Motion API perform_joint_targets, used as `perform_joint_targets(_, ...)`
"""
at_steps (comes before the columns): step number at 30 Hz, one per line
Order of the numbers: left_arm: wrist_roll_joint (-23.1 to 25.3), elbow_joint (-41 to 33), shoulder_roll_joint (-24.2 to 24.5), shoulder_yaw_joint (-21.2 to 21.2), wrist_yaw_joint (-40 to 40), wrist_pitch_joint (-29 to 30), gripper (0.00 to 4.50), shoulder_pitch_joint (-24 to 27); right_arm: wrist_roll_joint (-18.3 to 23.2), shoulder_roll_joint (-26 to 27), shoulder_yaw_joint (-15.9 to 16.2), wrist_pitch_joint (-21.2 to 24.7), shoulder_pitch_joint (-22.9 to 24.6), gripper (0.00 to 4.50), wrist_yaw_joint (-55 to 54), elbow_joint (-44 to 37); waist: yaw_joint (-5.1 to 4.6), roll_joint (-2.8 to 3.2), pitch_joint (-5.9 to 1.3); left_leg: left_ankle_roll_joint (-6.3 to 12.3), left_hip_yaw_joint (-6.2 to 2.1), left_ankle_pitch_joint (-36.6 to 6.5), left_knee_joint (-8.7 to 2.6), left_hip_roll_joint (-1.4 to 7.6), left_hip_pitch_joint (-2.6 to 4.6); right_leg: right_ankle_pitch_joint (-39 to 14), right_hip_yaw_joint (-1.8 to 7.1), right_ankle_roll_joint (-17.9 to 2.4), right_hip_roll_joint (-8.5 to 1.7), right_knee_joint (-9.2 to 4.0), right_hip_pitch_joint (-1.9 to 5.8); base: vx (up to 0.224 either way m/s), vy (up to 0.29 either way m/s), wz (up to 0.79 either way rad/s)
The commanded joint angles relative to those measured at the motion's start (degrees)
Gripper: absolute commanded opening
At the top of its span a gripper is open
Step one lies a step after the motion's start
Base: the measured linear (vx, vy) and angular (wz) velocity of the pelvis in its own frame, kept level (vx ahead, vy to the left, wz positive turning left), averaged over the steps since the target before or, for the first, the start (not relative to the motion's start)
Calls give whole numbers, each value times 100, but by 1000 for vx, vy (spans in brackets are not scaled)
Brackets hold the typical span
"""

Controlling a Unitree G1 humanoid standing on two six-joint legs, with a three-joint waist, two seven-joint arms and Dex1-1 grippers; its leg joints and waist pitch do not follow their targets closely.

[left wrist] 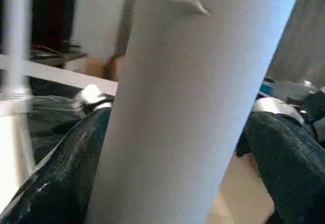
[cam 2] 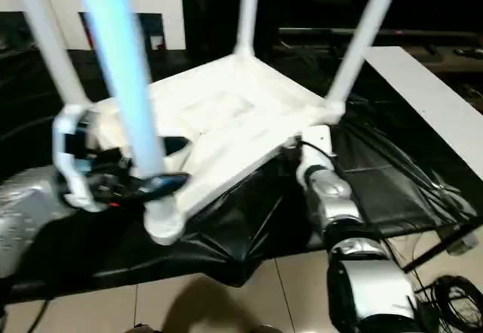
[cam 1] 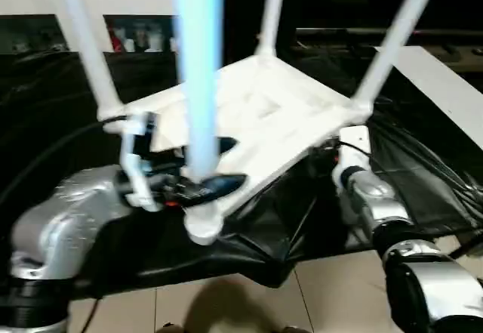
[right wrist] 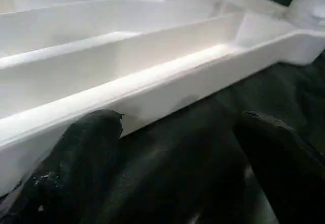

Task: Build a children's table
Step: Rotate table base

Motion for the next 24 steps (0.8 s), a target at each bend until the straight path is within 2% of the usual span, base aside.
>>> perform_joint_targets(1,65,-192,-78,-303,-47,53,450,-76,-105,194,215,-91,-212,430,290,-73,34,113,-445,-170,55,-1551,-431,-9,52,-935,109,-1270,-106,-337,325,0,0,0)
perform_joint_targets(5,210,-168,-331,-667,18,6,450,-184,-256,474,462,-185,-240,430,582,-78,5,125,-441,-144,62,-1617,-426,2,75,-962,115,-1327,-101,-352,300,0,0,0)
perform_joint_targets(10,485,56,-586,-1006,67,-151,450,-379,-285,641,547,-236,-231,430,743,-126,-9,136,-441,-122,53,-1678,-437,9,79,-937,112,-1375,-106,-359,305,0,0,0)
perform_joint_targets(13,724,332,-732,-1193,123,-372,450,-542,-298,707,572,-249,-234,430,830,-144,-14,162,-448,-83,59,-1630,-426,8,91,-809,114,-1433,-103,-357,303,0,0,0)
perform_joint_targets(14,862,481,-804,-1258,171,-485,450,-627,-312,722,591,-265,-234,430,847,-148,-21,149,-439,-66,55,-1671,-435,7,82,-865,112,-1436,-101,-369,308,0,0,0)
perform_joint_targets(15,904,524,-826,-1275,185,-518,450,-651,-316,726,597,-269,-233,430,852,-150,-19,140,-443,-62,52,-1658,-434,10,72,-879,115,-1434,-113,-363,322,0,0,0)
perform_joint_targets(17,1167,831,-989,-1324,341,-721,450,-824,-343,745,607,-277,-236,430,846,-156,-5,169,-451,-59,59,-1647,-423,11,95,-899,121,-1446,-117,-369,307,0,0,0)
perform_joint_targets(19,1270,997,-1072,-1316,395,-831,450,-911,-353,746,604,-286,-238,430,842,-158,4,169,-445,-51,56,-1620,-430,10,83,-883,119,-1448,-117,-376,315,0,0,0)
perform_joint_targets(23,1659,1454,-1170,-1343,654,-1119,450,-1129,-393,708,626,-312,-244,430,761,-150,35,189,-460,-5,57,-1474,-422,8,89,-647,116,-1480,-109,-360,324,0,0,0)
perform_joint_targets(24,1797,1590,-1165,-1358,768,-1209,450,-1183,-384,692,618,-313,-238,430,765,-153,44,217,-464,2,53,-1487,-423,9,99,-652,112,-1486,-110,-362,320,0,0,0)
